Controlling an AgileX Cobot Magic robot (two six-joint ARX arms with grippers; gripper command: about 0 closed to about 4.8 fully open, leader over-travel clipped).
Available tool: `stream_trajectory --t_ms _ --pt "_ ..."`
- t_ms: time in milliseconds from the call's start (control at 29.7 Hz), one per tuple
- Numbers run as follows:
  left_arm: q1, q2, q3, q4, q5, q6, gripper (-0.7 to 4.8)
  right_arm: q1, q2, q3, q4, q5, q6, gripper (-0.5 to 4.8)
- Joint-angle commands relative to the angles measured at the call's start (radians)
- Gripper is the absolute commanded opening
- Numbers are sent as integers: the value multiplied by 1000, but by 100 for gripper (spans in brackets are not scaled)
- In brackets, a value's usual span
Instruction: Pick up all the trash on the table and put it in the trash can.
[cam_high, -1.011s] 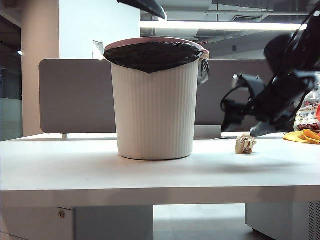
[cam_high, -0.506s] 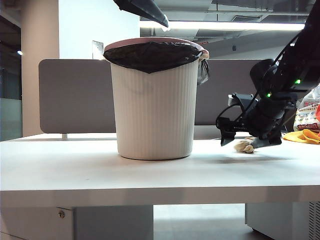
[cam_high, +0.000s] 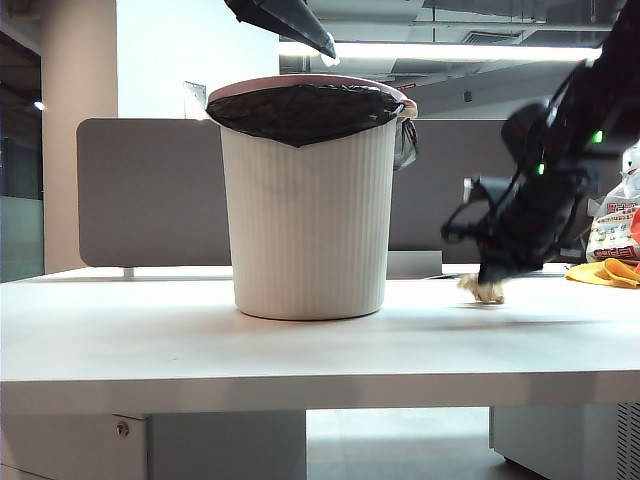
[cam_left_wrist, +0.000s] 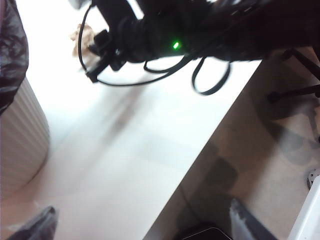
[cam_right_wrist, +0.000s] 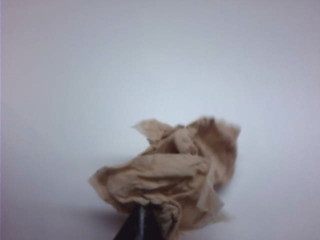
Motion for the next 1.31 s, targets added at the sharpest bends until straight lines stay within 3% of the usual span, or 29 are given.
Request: stream_trajectory --t_ms 34,236,438,640,775,944,1314 --pt "0 -13 3 8 4 -2 479 -2 -117 5 -5 -2 0 -5" --pt "0 -54 4 56 -17 -3 479 -2 -346 5 -69 -39 0 -5" --pt "3 -144 4 72 -194 15 479 -5 -517 5 -69 -39 -6 -5" --pt "2 -224 4 93 -315 40 479 23 -615 10 -62 -139 37 -5" --pt "3 -249 4 90 -364 39 479 67 -611 77 -69 -189 66 -5" --pt "3 -274 4 64 -364 39 479 154 -575 175 -66 -177 53 -5" --pt "2 -323 4 40 -418 39 479 235 -345 356 -72 -191 55 -5"
